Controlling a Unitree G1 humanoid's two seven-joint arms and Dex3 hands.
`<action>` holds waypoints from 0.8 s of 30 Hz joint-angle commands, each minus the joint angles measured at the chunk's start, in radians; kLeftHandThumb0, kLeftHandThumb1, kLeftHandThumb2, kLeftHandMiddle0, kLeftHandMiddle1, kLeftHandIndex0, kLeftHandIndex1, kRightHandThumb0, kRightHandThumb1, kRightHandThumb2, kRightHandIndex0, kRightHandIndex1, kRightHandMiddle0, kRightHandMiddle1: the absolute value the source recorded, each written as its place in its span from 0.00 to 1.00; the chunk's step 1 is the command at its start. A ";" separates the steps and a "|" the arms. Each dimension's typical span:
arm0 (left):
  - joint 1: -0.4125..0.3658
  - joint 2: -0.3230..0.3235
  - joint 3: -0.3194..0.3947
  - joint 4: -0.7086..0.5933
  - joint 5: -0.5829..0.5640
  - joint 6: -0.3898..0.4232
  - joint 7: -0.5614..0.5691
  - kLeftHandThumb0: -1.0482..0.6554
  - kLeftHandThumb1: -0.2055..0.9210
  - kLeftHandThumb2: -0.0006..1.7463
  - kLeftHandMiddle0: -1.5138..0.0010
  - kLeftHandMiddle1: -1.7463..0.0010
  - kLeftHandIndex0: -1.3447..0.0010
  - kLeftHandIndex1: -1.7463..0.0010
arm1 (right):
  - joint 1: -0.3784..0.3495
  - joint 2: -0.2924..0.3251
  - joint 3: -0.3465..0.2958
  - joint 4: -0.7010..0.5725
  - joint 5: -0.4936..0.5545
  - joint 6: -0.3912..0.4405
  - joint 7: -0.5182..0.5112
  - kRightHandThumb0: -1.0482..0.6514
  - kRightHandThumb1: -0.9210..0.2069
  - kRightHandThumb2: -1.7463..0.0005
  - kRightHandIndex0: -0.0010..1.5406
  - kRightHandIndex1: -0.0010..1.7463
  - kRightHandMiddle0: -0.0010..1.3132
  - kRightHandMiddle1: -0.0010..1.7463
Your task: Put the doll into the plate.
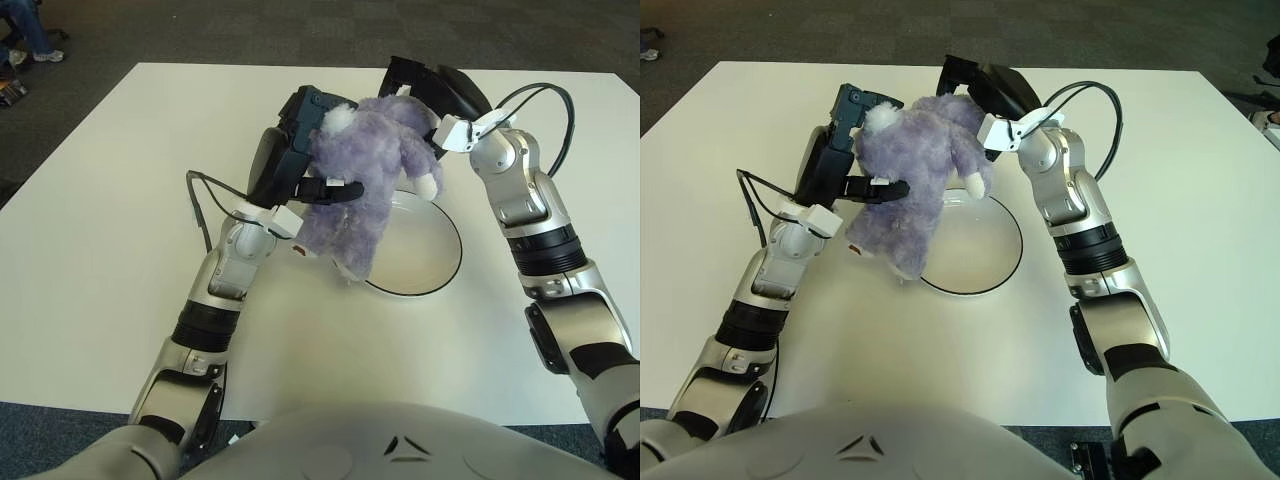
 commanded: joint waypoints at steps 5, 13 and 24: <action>-0.021 0.011 0.007 0.018 -0.032 -0.009 -0.020 0.16 1.00 0.33 0.82 0.01 0.93 0.14 | 0.037 -0.030 -0.011 -0.036 0.014 0.004 0.028 0.61 0.76 0.12 0.47 0.95 0.55 0.94; -0.015 0.021 -0.003 0.020 -0.124 -0.010 -0.102 0.35 0.85 0.43 0.75 0.00 0.80 0.03 | 0.101 -0.036 -0.022 -0.101 -0.004 0.023 0.009 0.61 0.76 0.12 0.47 0.95 0.56 0.93; -0.008 0.024 -0.011 0.015 -0.168 0.009 -0.176 0.60 0.54 0.69 0.64 0.00 0.70 0.06 | 0.192 -0.033 -0.058 -0.194 0.025 0.059 0.016 0.61 0.77 0.13 0.49 0.94 0.57 0.92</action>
